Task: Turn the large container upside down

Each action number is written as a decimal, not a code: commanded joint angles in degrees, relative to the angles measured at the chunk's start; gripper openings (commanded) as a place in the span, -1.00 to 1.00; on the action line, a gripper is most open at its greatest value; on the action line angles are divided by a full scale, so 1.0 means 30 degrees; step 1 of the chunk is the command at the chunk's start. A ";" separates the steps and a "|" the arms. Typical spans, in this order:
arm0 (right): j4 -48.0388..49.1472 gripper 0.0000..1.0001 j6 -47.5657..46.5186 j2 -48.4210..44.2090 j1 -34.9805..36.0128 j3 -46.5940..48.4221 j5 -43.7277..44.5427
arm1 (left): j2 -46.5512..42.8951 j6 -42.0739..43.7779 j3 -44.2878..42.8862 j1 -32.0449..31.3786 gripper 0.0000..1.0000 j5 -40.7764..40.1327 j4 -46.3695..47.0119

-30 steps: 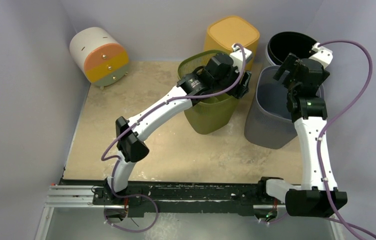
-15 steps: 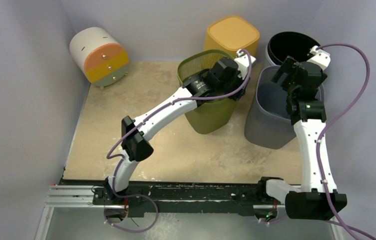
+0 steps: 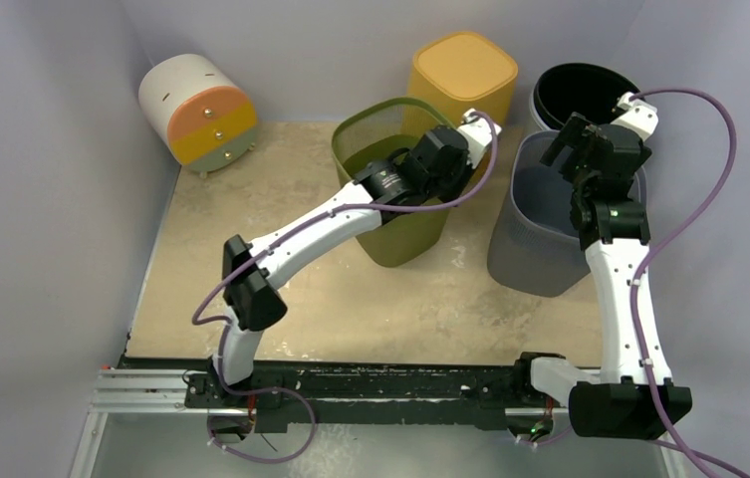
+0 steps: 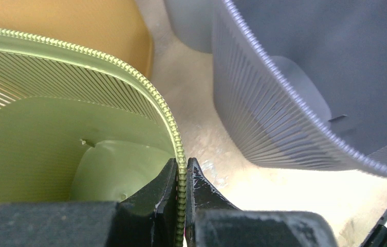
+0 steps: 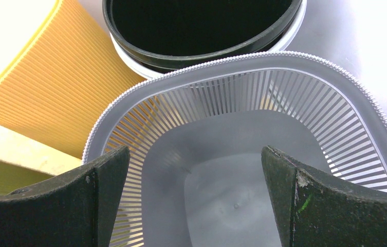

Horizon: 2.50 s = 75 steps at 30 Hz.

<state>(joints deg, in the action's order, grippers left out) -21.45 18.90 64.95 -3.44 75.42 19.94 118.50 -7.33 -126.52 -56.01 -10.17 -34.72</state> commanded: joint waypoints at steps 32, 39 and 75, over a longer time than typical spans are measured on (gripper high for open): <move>0.1246 0.99 -0.0219 -0.0966 -0.0083 -0.0452 0.0632 | -1.6511 -2.3644 3.1439 1.1593 -1.00 0.5053 3.5292; 0.1481 0.98 -0.0224 -0.0712 -0.0083 -0.0659 0.0623 | -1.4407 -2.5814 3.3113 1.2798 -1.00 0.6789 3.9067; 0.1945 0.96 -0.0349 -0.0073 -0.0083 -0.0906 0.0888 | -0.3781 -3.2026 2.9140 1.2646 -1.00 0.5929 4.4553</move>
<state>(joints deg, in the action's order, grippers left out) -18.44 18.46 66.11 -3.44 73.10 21.78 106.10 -102.74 -39.33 -18.98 7.73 86.39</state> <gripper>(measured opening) 0.986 0.031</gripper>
